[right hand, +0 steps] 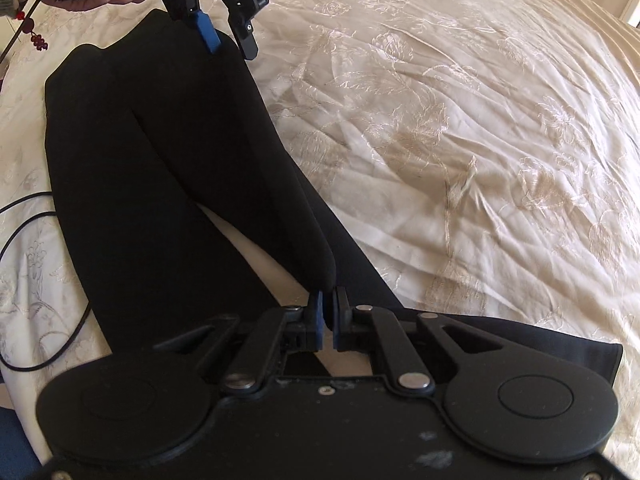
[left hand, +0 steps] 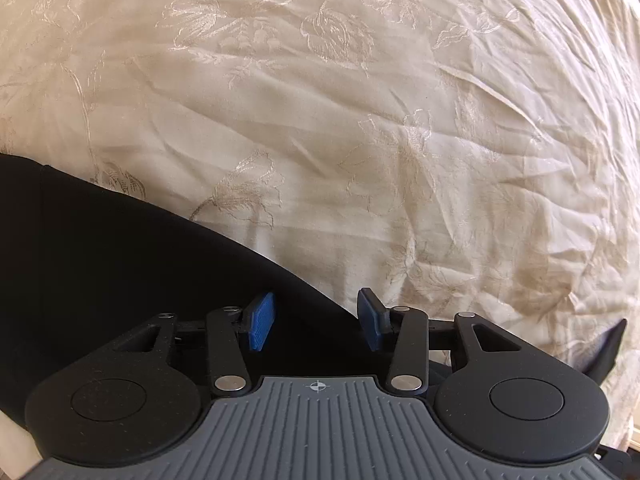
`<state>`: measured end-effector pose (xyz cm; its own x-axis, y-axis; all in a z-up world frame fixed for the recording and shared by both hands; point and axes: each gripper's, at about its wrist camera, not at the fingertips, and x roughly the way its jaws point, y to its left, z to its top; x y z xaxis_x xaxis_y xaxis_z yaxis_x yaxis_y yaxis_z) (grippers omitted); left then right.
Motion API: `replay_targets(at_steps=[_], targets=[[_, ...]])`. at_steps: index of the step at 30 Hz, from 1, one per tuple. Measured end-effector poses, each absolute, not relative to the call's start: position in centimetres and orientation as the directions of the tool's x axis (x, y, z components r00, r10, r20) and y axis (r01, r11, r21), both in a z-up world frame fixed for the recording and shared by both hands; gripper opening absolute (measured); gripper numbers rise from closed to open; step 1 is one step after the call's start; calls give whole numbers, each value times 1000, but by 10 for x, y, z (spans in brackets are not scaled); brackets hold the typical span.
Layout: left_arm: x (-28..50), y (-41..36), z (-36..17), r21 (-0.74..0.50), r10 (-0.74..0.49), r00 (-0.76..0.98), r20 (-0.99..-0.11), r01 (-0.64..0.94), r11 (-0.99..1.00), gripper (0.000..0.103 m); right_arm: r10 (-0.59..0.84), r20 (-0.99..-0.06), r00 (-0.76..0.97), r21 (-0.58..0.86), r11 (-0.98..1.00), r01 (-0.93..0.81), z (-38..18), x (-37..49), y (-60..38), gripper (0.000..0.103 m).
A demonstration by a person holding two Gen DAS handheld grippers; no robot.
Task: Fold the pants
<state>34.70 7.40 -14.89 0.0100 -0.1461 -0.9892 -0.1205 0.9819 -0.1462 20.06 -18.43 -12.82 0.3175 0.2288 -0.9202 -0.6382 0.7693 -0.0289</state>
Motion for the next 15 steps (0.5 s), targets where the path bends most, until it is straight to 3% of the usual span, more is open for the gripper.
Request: replay_targets(at_steps=[5,8,12,15], targets=[[344,67,-162,-139,-143,-28,-989,-118,983,49,212,-916,342,-61,767,-639,-126,186,-178,6],[334,70,-172,-140,-153,-85,-985,-149,979,22,207,-914,350,-60,782,-621,-125,179,-178,6],[295,75,-153,-173,-174,0,-985,-123,977,13,205,-906,370,-48,819,-571,-124,168,-181,6],[258,76,-131,-180,-175,63,-983,-77,981,13,189,-898,397,-48,855,-517,-125,156,-183,6]])
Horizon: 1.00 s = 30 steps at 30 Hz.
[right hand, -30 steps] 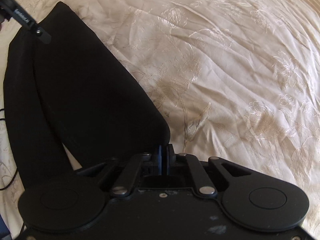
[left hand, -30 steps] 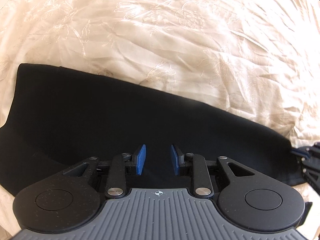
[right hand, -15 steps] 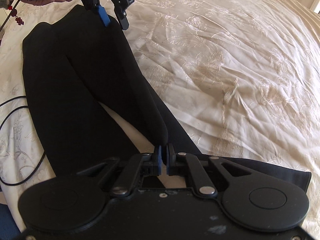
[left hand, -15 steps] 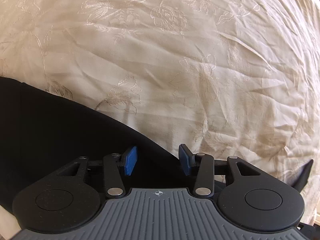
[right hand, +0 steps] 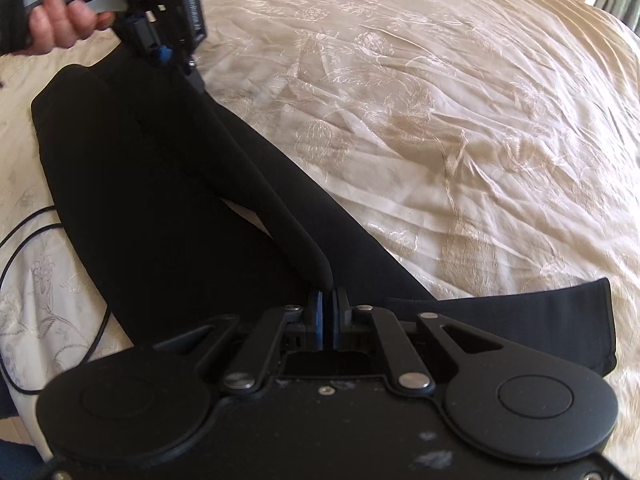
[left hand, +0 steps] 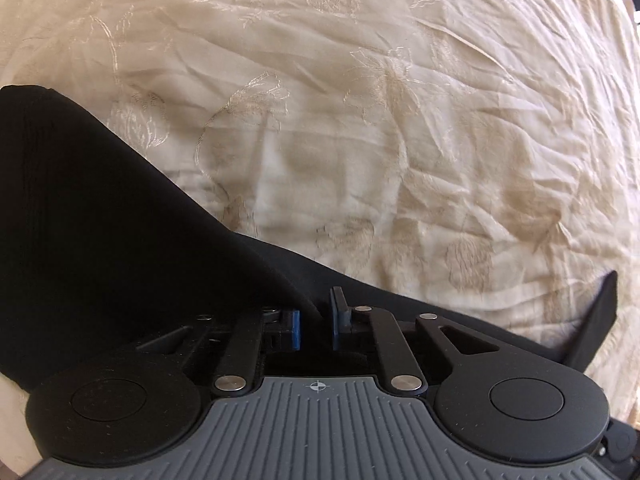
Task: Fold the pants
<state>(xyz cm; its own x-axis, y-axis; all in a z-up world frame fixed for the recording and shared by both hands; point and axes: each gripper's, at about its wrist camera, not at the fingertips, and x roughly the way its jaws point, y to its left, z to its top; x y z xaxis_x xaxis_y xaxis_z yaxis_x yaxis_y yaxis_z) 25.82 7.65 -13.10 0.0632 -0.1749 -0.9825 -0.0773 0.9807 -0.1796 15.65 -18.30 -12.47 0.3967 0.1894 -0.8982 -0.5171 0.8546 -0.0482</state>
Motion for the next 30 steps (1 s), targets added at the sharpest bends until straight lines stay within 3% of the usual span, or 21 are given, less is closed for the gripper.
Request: replay_targets(at_steps=[7,14,20,24,30], targets=[[177,75,-96,-172,-172,120,-978,16,985,13,175,-894,412,-31,894,-448,-121,115,-188,6],[139,91,-139,-150,-148,55,-987,-43,988,13,168,-916,364,17,923,-385,-139,88,-183,10],[141,95,-162,-160,-158,41,-987,-65,985,13,206,-868,451,114,968,-222,-112,91,-197,21],[144,90,-168,-142,-140,47,-989,-36,989,13,57,-845,532,59,998,-14,-102,114,-218,30],[149,81,-173,-118,-117,31,-993,-25,993,13,-200,-852,484,-103,970,218,-123,180,-237,33]])
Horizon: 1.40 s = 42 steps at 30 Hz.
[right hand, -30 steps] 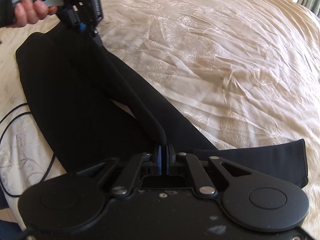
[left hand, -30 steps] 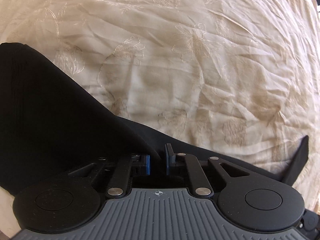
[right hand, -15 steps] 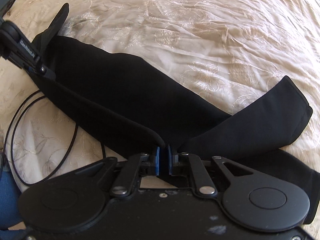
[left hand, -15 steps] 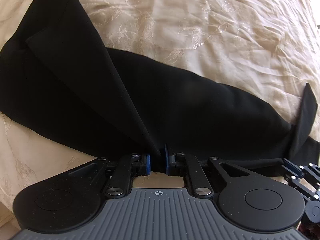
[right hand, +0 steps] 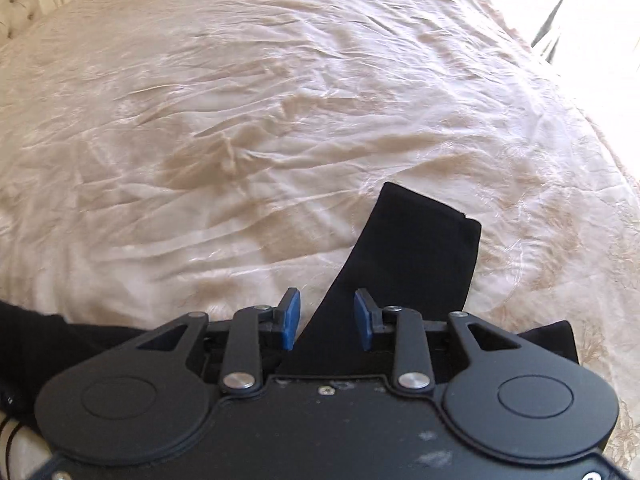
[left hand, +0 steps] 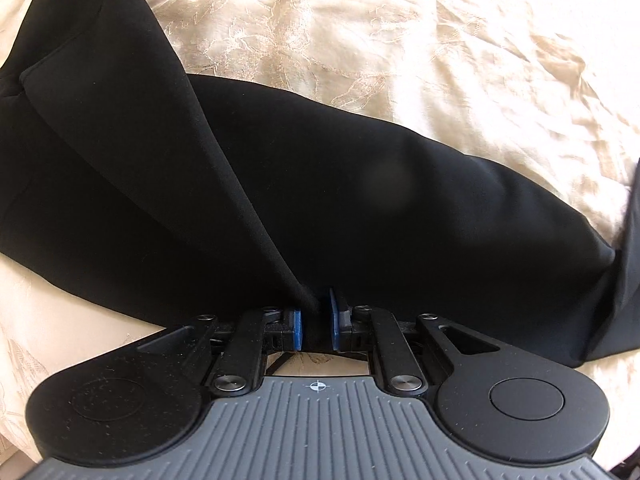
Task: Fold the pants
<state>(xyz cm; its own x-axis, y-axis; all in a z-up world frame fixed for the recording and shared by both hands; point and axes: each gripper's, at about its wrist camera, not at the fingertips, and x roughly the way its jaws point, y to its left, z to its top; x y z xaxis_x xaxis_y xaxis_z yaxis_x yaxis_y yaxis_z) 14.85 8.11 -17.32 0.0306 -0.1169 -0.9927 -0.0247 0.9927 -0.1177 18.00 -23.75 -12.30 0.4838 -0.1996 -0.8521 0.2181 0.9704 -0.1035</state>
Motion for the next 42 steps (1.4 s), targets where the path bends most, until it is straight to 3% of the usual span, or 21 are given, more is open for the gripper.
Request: replay_targets(at_steps=[9,11,12,13,16,19,21,25,30,42], targets=[[155,74,-172,-105,-105,9,-994,-55,993,13,-393,-879,269,-303,897,323,-179,247,-244,34],[157,86,-171,-109,-109,7,-994,-60,992,13,-417,-867,272,-338,894,294,-183,251,-243,27],[157,86,-170,-111,-111,8,-994,-65,992,13,-393,-877,277,-313,904,291,-181,251,-247,9],[157,87,-170,-114,-113,8,-994,-71,991,13,-339,-896,287,-251,919,303,-174,250,-254,2],[157,92,-168,-123,-123,12,-992,-87,989,13,-242,-878,413,-85,927,365,-127,233,-275,2],[155,95,-167,-129,-127,20,-992,-93,987,13,-155,-783,602,119,913,389,-65,189,-305,2],[154,95,-167,-128,-126,29,-992,-91,988,13,-177,-741,648,152,895,418,-44,157,-322,2],[150,94,-166,-119,-115,42,-992,-88,989,13,-233,-827,512,125,811,571,-83,102,-357,2],[144,88,-161,-98,-94,60,-994,-66,993,13,-216,-907,361,69,769,635,-152,64,-368,3],[131,69,-146,-97,-90,120,-989,-51,994,12,-195,-887,419,135,757,640,-151,37,-382,2]])
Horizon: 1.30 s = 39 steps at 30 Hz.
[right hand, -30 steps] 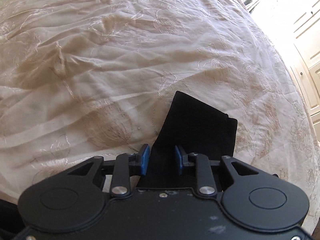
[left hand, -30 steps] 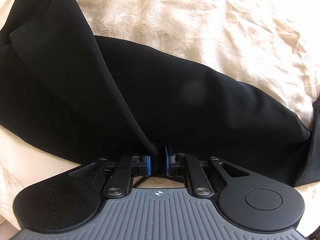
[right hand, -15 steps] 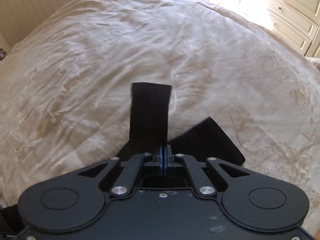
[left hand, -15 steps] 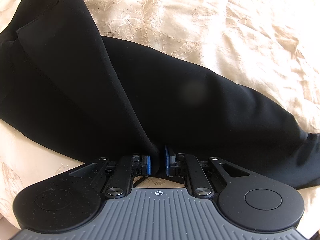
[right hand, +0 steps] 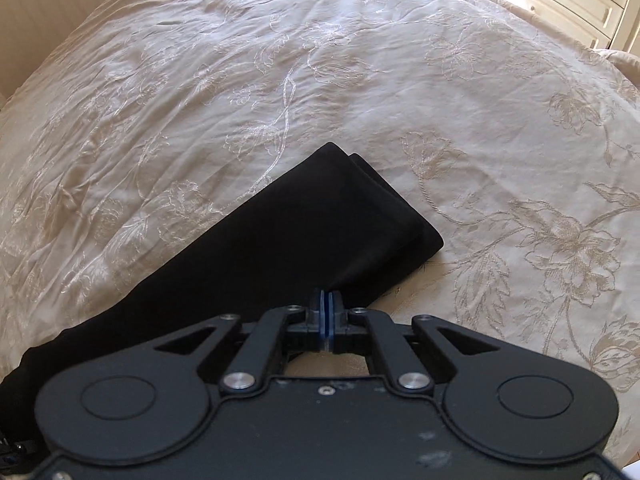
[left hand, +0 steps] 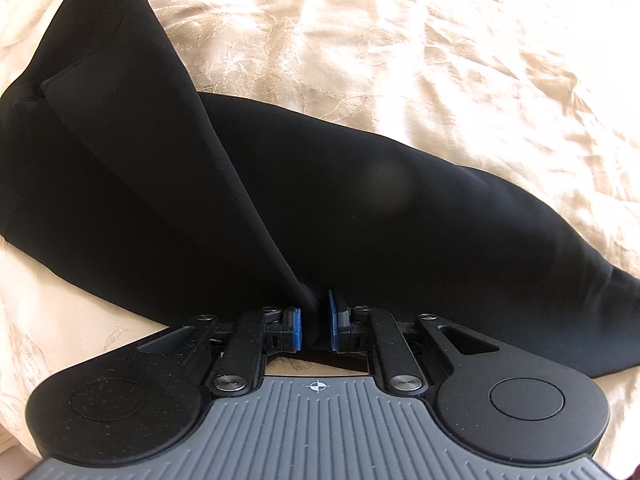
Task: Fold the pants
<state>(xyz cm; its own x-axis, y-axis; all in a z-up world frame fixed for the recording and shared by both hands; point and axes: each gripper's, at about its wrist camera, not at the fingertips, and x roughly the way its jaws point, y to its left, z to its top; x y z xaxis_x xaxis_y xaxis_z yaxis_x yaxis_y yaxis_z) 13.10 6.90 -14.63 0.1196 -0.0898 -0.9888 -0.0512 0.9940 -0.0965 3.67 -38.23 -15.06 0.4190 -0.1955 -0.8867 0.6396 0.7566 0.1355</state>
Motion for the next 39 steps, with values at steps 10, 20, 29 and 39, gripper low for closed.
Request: replay_targets(at_steps=[10,20,29,39], targets=[[111,45,-130,-82,-75,143,-987,-45,996,14,-163,-909,383,135,755,642,-160,39,-394,7],[78,70,-76,-30,-9,223,-975,-89,996,20,-269,-826,496,50,841,539,-111,33,-368,20],[79,147,-70,3,48,231,-972,-192,981,20,-49,-756,653,128,967,221,-78,60,-277,25],[122,237,-76,2,41,247,-968,-157,988,20,376,-770,515,335,926,-175,-80,115,-96,29]])
